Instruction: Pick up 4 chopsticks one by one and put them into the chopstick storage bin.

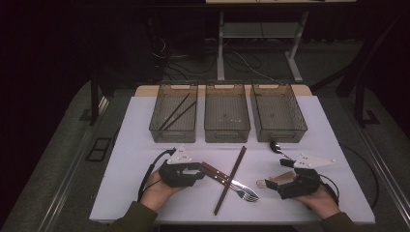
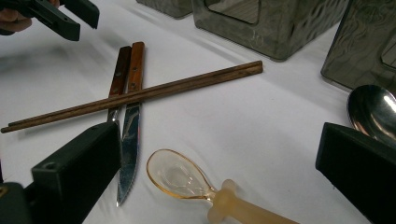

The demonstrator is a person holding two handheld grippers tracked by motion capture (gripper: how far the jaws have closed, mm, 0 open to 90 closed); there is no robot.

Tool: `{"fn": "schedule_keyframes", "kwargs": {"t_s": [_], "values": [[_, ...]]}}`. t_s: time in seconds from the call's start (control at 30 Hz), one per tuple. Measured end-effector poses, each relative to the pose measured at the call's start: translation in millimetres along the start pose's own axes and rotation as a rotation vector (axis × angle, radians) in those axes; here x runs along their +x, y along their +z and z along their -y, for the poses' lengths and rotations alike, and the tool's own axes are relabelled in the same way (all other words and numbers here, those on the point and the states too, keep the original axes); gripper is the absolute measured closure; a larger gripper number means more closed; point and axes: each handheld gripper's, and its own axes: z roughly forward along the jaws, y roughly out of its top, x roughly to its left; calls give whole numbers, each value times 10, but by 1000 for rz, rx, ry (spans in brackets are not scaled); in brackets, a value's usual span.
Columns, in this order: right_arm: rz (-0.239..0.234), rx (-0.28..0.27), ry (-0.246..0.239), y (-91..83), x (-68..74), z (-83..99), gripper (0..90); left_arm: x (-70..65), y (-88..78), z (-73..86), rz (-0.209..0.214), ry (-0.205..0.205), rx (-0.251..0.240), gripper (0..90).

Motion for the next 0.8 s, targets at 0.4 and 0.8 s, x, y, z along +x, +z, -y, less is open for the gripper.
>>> {"fn": "schedule_keyframes", "kwargs": {"t_s": [0.4, 0.8], "values": [[-2, 1, -5, 6, 5, 1, 2, -228, 142, -85, 97, 51, 17, 899], [-1, 3, -3, 9, 8, 2, 2, -460, 341, -138, 193, 74, 37, 899]]}}
